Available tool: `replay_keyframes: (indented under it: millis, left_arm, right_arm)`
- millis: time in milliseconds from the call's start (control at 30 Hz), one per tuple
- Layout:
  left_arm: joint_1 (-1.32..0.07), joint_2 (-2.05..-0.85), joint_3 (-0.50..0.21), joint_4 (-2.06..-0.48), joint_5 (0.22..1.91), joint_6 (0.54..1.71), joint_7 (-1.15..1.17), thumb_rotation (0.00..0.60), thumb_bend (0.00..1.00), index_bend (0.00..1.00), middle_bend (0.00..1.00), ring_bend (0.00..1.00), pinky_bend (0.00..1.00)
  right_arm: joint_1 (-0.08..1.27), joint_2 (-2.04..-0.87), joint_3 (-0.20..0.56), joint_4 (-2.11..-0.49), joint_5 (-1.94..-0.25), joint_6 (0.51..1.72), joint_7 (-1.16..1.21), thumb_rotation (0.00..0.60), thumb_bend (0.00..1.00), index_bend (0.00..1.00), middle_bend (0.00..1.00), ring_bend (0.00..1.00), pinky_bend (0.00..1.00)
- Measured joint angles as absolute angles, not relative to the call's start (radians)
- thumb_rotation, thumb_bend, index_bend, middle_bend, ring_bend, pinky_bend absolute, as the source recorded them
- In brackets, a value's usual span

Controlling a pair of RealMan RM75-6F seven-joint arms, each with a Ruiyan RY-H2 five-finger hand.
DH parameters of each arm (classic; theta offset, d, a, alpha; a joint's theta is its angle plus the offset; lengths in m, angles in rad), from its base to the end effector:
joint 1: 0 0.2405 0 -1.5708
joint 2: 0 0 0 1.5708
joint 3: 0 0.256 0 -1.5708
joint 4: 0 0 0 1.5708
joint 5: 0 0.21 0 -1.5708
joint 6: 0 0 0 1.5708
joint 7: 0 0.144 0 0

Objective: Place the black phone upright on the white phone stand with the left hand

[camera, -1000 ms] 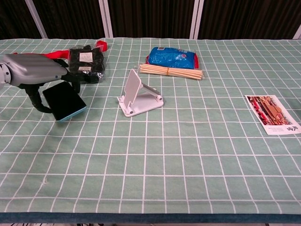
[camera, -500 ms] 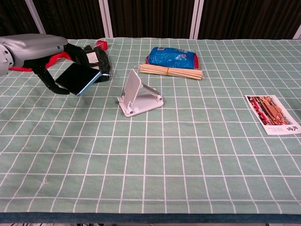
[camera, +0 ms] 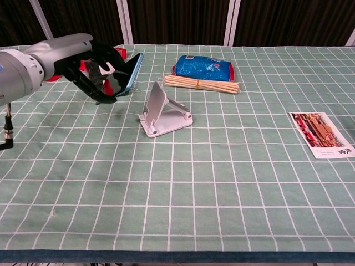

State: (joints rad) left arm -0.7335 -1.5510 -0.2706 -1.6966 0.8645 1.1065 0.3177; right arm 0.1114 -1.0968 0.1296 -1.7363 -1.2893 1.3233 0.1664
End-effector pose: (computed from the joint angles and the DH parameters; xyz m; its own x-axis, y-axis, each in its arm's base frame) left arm -0.1159 0.3333 0.0003 0.0961 0.2947 0.9507 0.9854 -0.1633 -0.0490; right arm -0.3099 -0.2008 0.1527 0.0893 -0.0579 0.9943 -0.9820 0.1617 0.0976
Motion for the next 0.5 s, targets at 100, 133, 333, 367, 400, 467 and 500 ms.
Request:
replay_keyframes:
  millis: [100, 133, 333, 367, 400, 467, 500]
  left_arm:
    - [-0.728, -1.584, -0.305, -1.719, 0.821, 1.138, 0.288, 0.6, 0.51, 0.61, 0.68, 0.19, 0.0]
    - [-0.726, -1.592, -0.316, -1.726, 0.807, 1.145, 0.278, 0.6, 0.51, 0.61, 0.68, 0.19, 0.0]
    - [-0.712, -1.623, -0.381, -1.78, 0.692, 1.16, 0.208, 0.6, 0.51, 0.61, 0.68, 0.19, 0.0]
    - [-0.71, -1.625, -0.392, -1.79, 0.664, 1.159, 0.198, 0.6, 0.51, 0.61, 0.68, 0.19, 0.0]
    - [-0.709, -1.627, -0.4, -1.796, 0.643, 1.157, 0.19, 0.6, 0.51, 0.61, 0.68, 0.19, 0.0]
    - [-0.706, -1.63, -0.418, -1.809, 0.598, 1.15, 0.17, 0.6, 0.51, 0.61, 0.68, 0.19, 0.0]
    - [-0.705, -1.631, -0.425, -1.814, 0.583, 1.146, 0.16, 0.6, 0.51, 0.61, 0.68, 0.19, 0.0]
  right_arm:
    - [0.112, -1.096, 0.129, -1.736, -1.29, 1.322, 0.168, 0.6, 0.12, 0.0, 0.0, 0.0, 0.15]
    - [0.112, -1.096, 0.129, -1.736, -1.29, 1.322, 0.168, 0.6, 0.12, 0.0, 0.0, 0.0, 0.15]
    - [0.112, -1.096, 0.129, -1.737, -1.29, 1.321, 0.172, 0.6, 0.12, 0.0, 0.0, 0.0, 0.15]
    - [0.111, -1.095, 0.129, -1.737, -1.29, 1.32, 0.173, 0.6, 0.12, 0.0, 0.0, 0.0, 0.15]
    - [0.111, -1.095, 0.129, -1.737, -1.29, 1.32, 0.173, 0.6, 0.12, 0.0, 0.0, 0.0, 0.15]
    - [0.111, -1.094, 0.129, -1.737, -1.29, 1.32, 0.174, 0.6, 0.12, 0.0, 0.0, 0.0, 0.15]
    - [0.112, -1.094, 0.129, -1.737, -1.29, 1.319, 0.174, 0.6, 0.12, 0.0, 0.0, 0.0, 0.15]
